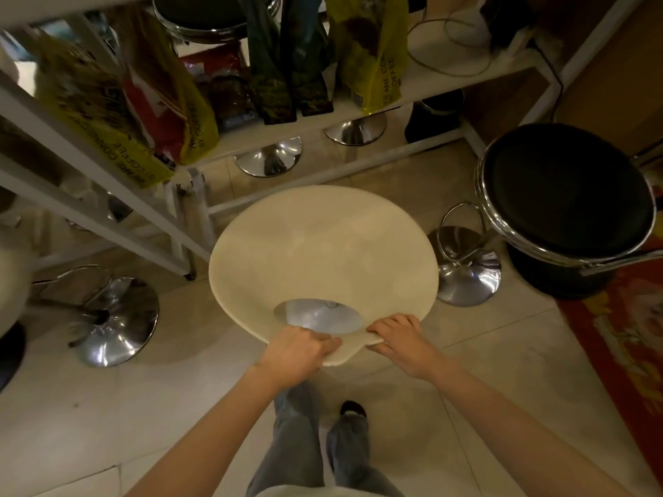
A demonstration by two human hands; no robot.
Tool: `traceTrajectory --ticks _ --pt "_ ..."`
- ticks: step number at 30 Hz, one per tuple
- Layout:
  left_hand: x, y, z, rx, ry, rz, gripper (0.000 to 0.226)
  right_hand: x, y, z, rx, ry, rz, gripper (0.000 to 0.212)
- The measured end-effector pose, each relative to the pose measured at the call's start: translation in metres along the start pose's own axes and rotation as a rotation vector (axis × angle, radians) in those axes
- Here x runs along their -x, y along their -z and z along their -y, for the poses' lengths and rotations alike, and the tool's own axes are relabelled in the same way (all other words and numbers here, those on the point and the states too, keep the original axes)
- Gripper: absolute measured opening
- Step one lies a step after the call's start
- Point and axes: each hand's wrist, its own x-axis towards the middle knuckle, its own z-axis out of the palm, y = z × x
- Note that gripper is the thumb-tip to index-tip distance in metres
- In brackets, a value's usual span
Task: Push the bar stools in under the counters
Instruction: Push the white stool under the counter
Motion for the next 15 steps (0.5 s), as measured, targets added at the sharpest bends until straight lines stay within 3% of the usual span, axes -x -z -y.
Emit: traceTrajectory --ticks 3,7,8,15 --pt "-0.004 0.010 0.009 -0.040 -0.007 0.002 0.028 -0.010 0.007 0.001 0.011 0.023 -0.002 0.101" --pt "-0.016 0.030 0.024 -0.116 0.074 0.012 0.021 -0.033 0.019 -0.001 0.036 0.015 -0.002 0.042" --pt "-0.019 0.032 0.027 -0.142 0.101 -0.019 0.019 -0.040 0.022 -0.003 0.036 0.019 -0.005 0.036" --pt "-0.051 0.038 0.057 0.020 0.188 -0.038 0.015 -0.088 0.050 -0.017 0.135 0.021 0.003 0.034"
